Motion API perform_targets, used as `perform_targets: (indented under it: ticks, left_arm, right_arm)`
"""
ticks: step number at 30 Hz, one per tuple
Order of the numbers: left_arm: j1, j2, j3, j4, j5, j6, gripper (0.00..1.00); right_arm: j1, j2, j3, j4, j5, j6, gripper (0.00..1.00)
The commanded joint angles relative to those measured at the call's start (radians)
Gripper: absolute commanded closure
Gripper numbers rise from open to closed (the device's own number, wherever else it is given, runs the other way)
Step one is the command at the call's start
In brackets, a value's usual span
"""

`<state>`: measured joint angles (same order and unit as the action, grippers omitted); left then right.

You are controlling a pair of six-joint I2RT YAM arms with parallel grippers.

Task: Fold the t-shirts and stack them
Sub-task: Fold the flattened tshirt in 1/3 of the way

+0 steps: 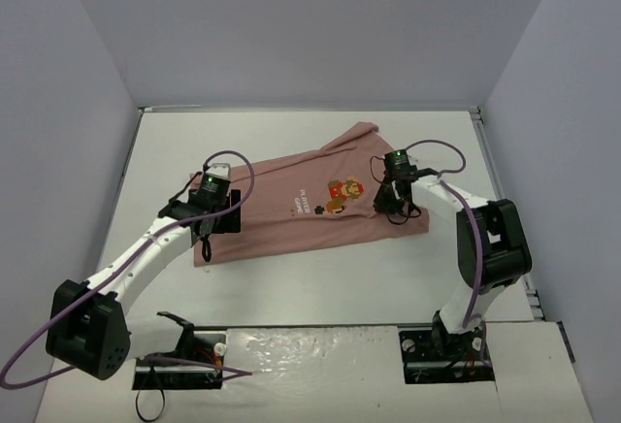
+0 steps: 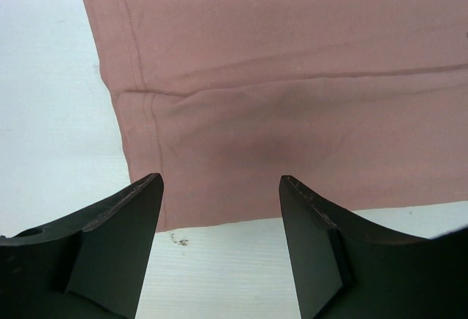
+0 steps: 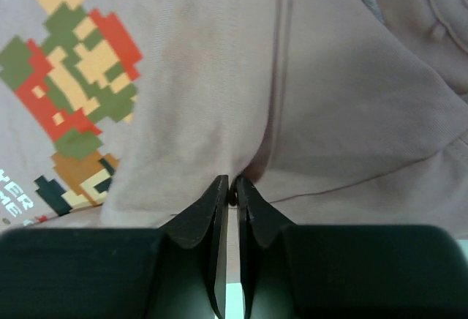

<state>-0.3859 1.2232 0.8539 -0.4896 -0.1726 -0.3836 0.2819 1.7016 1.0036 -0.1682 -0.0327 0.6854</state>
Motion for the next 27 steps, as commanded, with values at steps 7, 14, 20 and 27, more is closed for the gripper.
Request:
perform_targets:
  ticks: [7, 14, 20, 27]
  left_arm:
    - [0.004, -0.005, 0.008, 0.028, 0.009, -0.020, 0.38]
    - [0.004, -0.013, 0.005, 0.028, 0.012, -0.020, 0.38]
    - [0.002, -0.009, 0.005, 0.028, 0.015, -0.021, 0.38]
    - [0.001, -0.010, 0.000, 0.025, 0.018, -0.023, 0.38]
  right_arm:
    - [0.064, -0.026, 0.171, -0.010, 0.053, -0.027, 1.00]
    - [0.084, 0.048, 0.263, -0.011, 0.046, -0.062, 1.00]
    - [0.112, 0.147, 0.381, -0.014, 0.042, -0.105, 1.00]
    - [0.146, 0.232, 0.464, -0.014, 0.013, -0.140, 1.00]
